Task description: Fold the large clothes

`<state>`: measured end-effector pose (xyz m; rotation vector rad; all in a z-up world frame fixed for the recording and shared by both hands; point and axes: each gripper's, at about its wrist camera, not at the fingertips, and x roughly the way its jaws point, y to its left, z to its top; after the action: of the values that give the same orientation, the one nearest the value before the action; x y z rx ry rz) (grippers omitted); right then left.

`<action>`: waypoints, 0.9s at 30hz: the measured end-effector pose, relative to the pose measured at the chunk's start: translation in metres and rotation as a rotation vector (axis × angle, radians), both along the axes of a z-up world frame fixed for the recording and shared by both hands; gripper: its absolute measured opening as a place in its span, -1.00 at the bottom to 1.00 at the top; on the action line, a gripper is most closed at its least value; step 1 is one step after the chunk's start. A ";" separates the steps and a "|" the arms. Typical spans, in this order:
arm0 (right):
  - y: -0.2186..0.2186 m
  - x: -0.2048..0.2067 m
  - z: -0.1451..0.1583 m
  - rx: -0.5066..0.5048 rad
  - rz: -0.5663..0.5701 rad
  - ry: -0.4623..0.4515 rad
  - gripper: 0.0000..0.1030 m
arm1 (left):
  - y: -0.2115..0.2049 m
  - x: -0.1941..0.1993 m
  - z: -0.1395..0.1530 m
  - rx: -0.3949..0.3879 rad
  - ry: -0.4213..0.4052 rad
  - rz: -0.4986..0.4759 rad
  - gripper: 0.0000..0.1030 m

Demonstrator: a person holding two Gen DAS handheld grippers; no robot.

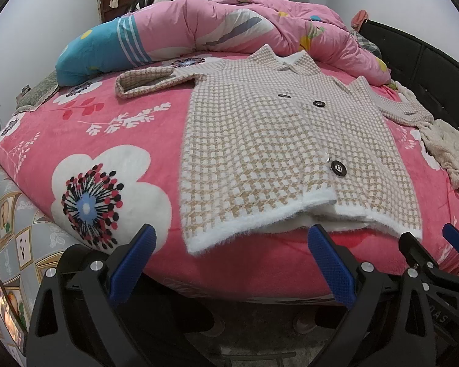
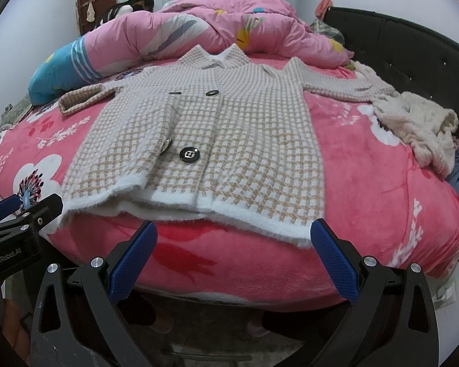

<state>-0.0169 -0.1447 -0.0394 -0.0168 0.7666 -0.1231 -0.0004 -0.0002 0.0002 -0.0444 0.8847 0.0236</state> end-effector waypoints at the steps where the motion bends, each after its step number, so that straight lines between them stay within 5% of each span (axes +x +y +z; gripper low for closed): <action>1: 0.000 0.000 0.000 0.000 0.000 0.001 0.87 | 0.000 0.000 0.000 0.000 0.000 0.000 0.90; 27: 0.005 0.000 0.002 -0.002 0.001 -0.005 0.87 | 0.000 0.000 0.000 0.001 0.000 0.001 0.90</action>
<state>-0.0167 -0.1393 -0.0372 -0.0186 0.7619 -0.1226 -0.0003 -0.0001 0.0001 -0.0439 0.8848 0.0247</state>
